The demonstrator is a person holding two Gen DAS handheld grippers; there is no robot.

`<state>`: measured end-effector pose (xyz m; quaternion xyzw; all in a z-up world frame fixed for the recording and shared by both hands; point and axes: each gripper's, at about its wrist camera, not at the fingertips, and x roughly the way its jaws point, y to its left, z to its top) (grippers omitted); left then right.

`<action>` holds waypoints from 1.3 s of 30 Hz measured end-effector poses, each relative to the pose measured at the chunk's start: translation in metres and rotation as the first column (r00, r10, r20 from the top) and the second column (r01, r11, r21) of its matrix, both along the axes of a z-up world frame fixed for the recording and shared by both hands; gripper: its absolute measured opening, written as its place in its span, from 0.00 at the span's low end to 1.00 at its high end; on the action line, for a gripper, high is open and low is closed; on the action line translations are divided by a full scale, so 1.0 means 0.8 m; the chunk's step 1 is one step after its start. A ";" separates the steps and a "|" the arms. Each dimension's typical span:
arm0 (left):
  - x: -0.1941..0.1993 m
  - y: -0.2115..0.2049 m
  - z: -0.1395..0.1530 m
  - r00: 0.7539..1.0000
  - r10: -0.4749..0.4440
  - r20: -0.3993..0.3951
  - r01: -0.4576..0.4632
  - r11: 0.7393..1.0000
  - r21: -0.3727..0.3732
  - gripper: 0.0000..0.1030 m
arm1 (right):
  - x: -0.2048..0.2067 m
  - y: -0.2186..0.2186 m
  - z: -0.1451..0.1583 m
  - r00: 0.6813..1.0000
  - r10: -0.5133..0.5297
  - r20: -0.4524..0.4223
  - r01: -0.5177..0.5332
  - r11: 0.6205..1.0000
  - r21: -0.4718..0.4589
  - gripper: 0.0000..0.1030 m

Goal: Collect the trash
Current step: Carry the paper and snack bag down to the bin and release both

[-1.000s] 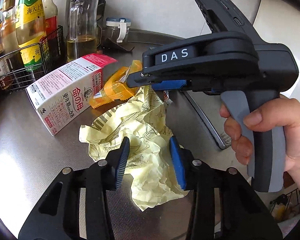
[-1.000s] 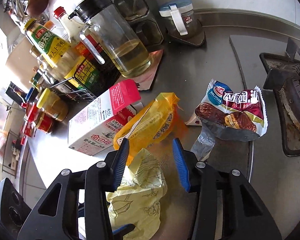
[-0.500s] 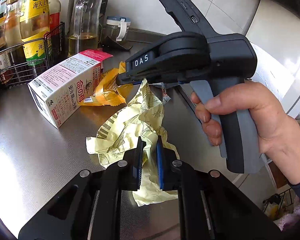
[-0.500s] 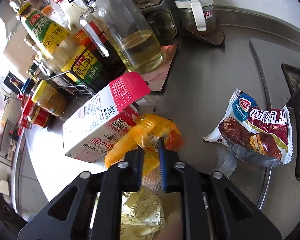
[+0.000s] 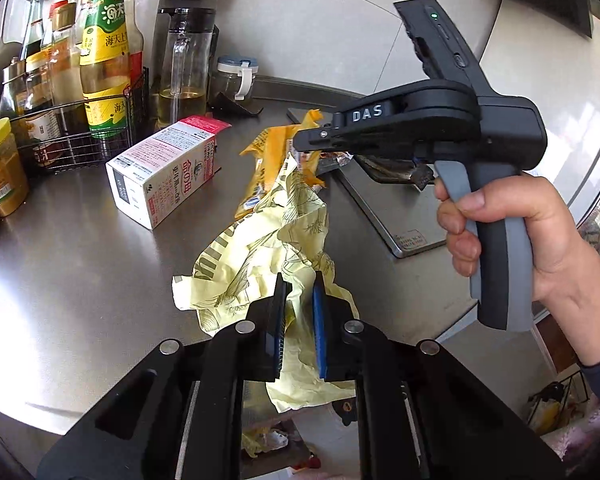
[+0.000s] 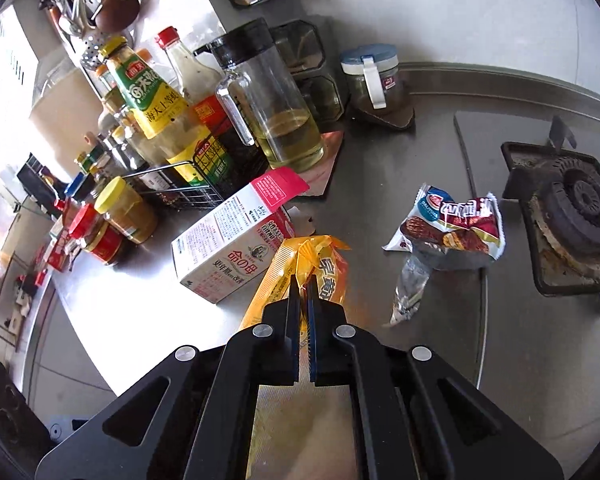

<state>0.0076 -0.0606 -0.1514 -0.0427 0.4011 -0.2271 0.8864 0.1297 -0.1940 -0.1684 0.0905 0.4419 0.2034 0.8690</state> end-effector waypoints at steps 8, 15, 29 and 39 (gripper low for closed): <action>-0.077 0.025 0.017 0.999 0.015 0.029 -0.017 0.999 0.045 0.10 | -0.129 -0.007 0.017 0.998 -0.047 0.030 0.047 0.999 -0.016 0.05; -0.148 0.036 0.003 1.000 0.011 0.009 -0.011 0.997 0.073 0.10 | -0.238 -0.010 -0.016 0.997 -0.070 -0.029 0.070 0.998 -0.010 0.05; -0.198 0.058 -0.154 0.964 0.049 -0.262 -0.035 0.998 0.055 0.10 | -0.317 0.008 -0.201 0.955 -0.056 -0.291 0.034 0.996 -0.079 0.05; -0.159 0.070 -0.319 0.896 0.111 -0.430 -0.081 0.993 0.089 0.10 | -0.304 0.026 -0.364 0.913 -0.079 -0.401 0.015 0.987 -0.160 0.05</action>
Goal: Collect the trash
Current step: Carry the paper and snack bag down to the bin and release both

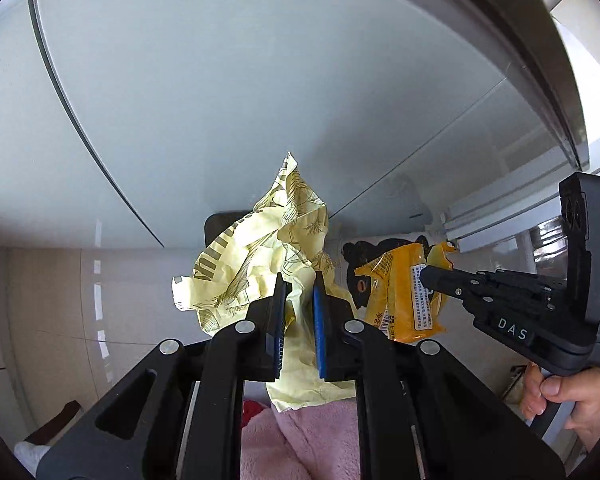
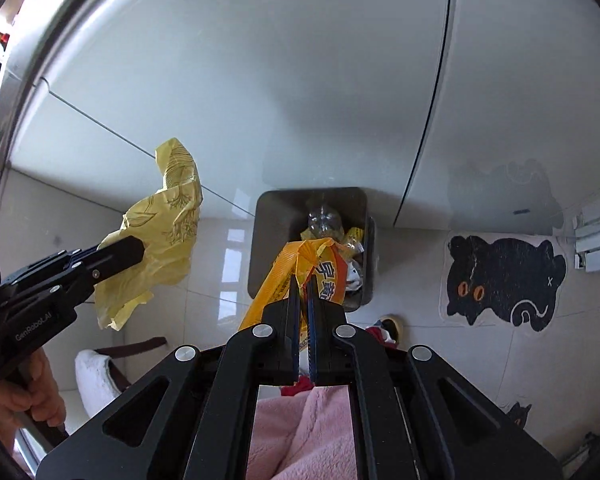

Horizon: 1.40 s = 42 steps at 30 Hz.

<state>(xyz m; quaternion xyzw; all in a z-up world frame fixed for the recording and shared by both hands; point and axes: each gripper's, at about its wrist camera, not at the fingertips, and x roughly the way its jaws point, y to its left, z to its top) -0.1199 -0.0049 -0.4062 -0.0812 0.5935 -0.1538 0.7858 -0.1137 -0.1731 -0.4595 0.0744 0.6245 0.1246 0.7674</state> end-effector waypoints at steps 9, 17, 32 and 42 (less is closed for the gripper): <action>0.029 0.000 -0.110 0.995 0.052 -0.082 -0.054 0.998 -0.016 0.11 | 0.029 0.027 -0.097 0.999 0.036 -0.004 -0.036 0.998 -0.048 0.05; 0.056 -0.003 -0.160 0.993 0.042 -0.111 -0.043 0.999 -0.007 0.11 | 0.052 0.038 -0.142 1.000 0.026 -0.015 -0.027 0.997 -0.077 0.05; 0.076 -0.006 -0.155 0.993 0.046 -0.107 -0.052 0.997 -0.051 0.62 | 0.063 0.039 -0.148 1.000 0.024 -0.013 -0.026 0.995 -0.094 0.77; 0.077 0.000 -0.114 0.995 0.063 -0.076 -0.067 0.997 -0.040 0.92 | 0.055 0.035 -0.116 0.999 0.036 -0.022 -0.038 0.993 -0.111 0.97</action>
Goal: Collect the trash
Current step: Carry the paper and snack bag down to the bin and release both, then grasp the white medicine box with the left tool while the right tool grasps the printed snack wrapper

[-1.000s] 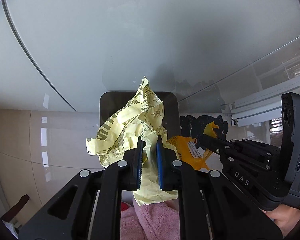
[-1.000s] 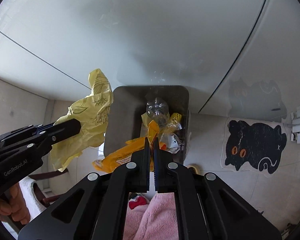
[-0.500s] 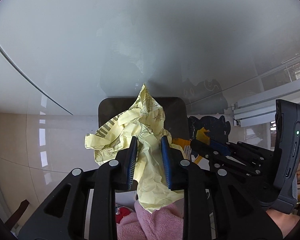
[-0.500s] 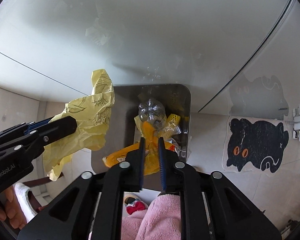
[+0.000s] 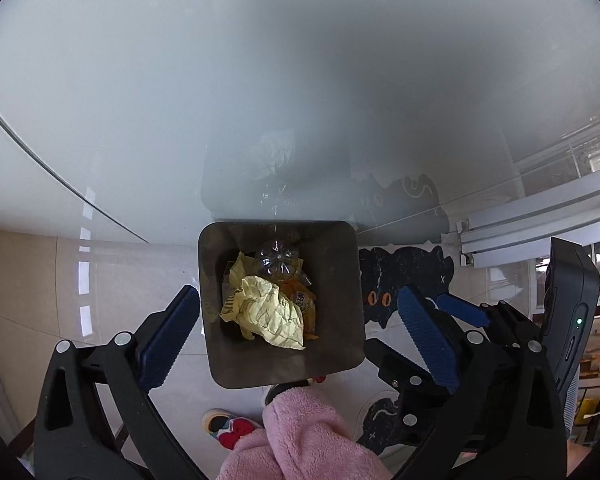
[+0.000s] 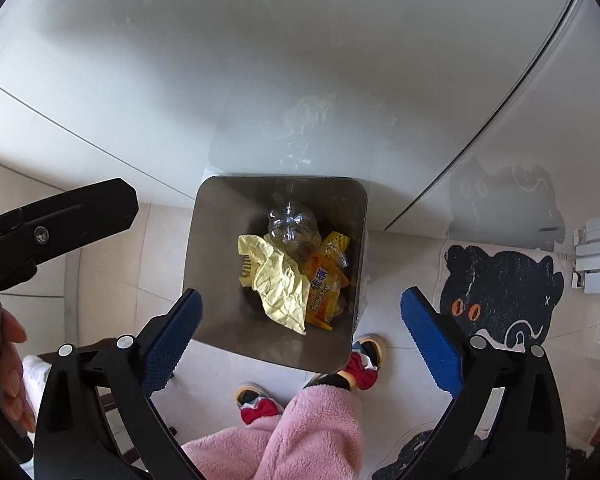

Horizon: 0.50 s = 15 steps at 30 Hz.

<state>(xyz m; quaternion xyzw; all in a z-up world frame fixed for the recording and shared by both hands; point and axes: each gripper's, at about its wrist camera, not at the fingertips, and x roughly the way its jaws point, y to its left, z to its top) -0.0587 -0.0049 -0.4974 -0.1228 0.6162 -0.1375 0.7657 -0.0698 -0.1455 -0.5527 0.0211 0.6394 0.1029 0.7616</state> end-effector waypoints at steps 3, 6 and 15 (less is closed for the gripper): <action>-0.006 0.007 0.036 1.000 0.010 0.018 -0.010 1.000 -0.002 0.92 | -0.009 -0.007 0.037 1.000 -0.011 0.008 0.011 1.000 0.017 0.97; -0.016 0.014 0.083 0.999 0.012 0.043 -0.012 1.000 0.001 0.92 | -0.021 -0.017 0.081 1.000 -0.015 0.027 0.015 1.000 0.028 0.97; -0.036 0.023 0.265 0.970 -0.004 0.241 -0.009 0.999 0.053 0.92 | -0.047 -0.048 0.252 0.981 -0.062 0.183 0.049 0.996 0.077 0.97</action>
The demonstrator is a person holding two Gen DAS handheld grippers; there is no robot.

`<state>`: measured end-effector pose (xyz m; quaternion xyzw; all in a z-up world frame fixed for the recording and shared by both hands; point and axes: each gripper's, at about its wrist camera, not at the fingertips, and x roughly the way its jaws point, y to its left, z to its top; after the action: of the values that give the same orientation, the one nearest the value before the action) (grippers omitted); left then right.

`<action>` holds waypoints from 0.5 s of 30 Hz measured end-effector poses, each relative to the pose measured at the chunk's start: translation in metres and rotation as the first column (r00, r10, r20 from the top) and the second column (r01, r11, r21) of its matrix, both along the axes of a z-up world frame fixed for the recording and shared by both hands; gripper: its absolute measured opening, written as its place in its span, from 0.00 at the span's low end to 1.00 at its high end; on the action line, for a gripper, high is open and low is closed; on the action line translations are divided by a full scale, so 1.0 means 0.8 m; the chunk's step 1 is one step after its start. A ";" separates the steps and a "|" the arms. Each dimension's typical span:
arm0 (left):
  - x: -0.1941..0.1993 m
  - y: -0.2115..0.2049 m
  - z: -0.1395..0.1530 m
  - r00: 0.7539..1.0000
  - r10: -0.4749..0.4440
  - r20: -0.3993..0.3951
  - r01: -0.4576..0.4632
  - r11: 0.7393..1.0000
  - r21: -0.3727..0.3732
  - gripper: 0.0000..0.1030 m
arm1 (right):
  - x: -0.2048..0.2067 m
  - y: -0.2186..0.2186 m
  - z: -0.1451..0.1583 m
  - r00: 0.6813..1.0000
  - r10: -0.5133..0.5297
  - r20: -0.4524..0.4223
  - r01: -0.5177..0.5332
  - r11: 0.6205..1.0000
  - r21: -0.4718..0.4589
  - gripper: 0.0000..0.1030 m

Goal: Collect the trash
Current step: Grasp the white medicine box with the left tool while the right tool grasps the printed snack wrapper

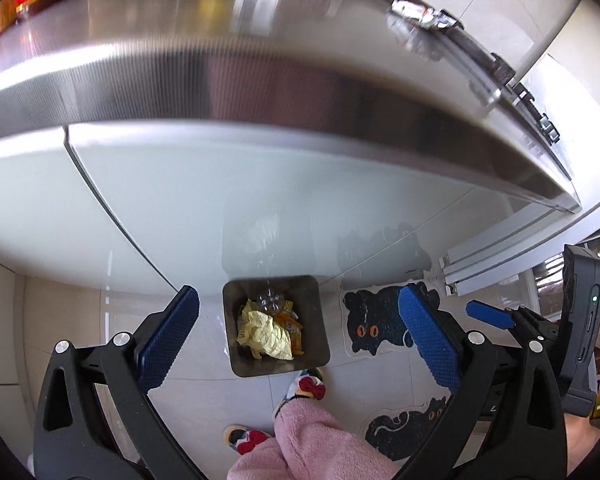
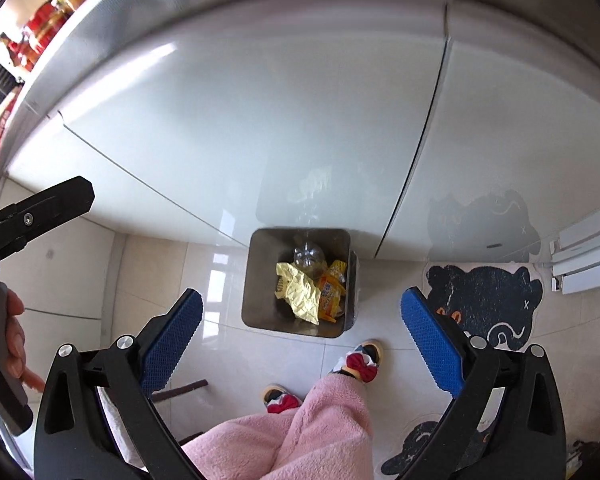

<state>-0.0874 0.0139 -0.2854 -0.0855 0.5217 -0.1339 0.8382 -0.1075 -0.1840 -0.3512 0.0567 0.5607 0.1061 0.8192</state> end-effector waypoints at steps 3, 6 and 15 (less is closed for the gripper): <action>0.005 -0.005 0.054 0.997 -0.006 0.075 0.004 1.000 0.027 0.92 | 0.005 -0.014 0.058 0.997 -0.008 0.075 0.006 1.000 0.025 0.97; 0.015 -0.010 0.103 0.989 -0.012 0.147 0.008 0.999 0.033 0.92 | 0.017 -0.024 0.114 0.986 -0.012 0.165 0.007 1.000 0.029 0.97; 0.079 -0.022 0.183 0.961 -0.008 0.278 -0.011 0.998 0.067 0.92 | 0.096 -0.050 0.216 0.942 -0.023 0.336 0.000 0.998 0.069 0.97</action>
<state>-0.0239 -0.0039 -0.1388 -0.0375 0.4030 -0.1261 0.9057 -0.0304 -0.2241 -0.1781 0.0689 0.4083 0.1284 0.9011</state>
